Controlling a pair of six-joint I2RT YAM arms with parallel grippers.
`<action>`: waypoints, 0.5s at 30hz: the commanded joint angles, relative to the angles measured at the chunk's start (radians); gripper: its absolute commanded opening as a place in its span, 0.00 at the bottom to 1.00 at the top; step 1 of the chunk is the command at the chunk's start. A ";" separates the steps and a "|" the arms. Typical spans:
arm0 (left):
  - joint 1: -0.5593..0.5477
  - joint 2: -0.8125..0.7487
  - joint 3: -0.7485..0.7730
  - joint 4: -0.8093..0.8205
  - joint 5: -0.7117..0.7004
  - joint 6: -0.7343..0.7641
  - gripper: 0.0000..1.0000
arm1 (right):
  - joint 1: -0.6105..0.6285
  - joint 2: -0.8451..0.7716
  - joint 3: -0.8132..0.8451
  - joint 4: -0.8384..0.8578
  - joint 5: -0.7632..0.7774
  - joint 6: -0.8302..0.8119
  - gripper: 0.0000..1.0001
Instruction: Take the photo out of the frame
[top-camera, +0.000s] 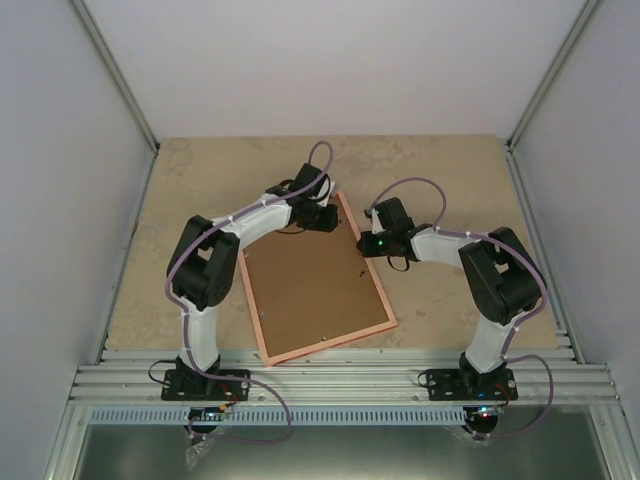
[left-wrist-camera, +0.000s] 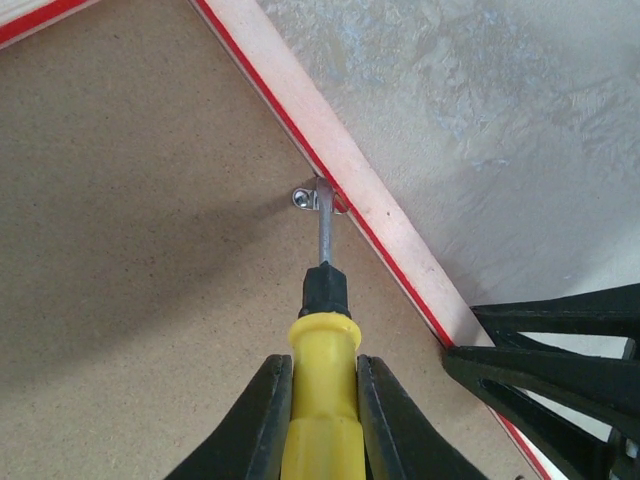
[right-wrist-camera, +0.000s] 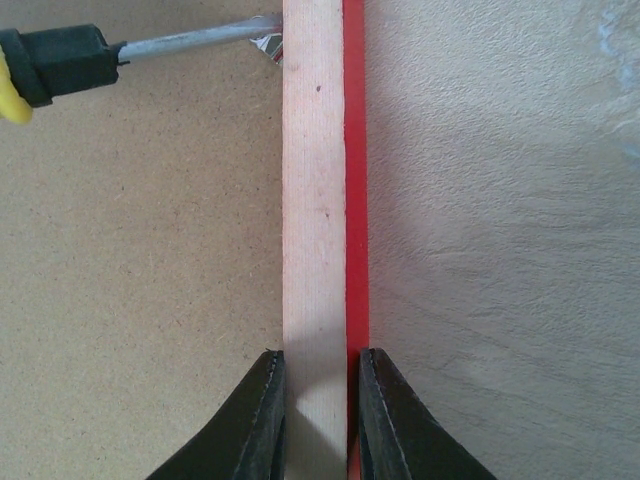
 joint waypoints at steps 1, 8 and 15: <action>-0.027 0.030 0.011 -0.105 0.021 0.046 0.00 | 0.017 0.025 -0.021 -0.051 -0.062 0.016 0.08; -0.027 0.000 -0.023 -0.124 -0.008 0.040 0.00 | 0.017 0.017 -0.025 -0.055 -0.057 0.017 0.07; -0.027 -0.024 -0.044 -0.138 -0.027 0.043 0.00 | 0.017 0.015 -0.027 -0.053 -0.058 0.020 0.08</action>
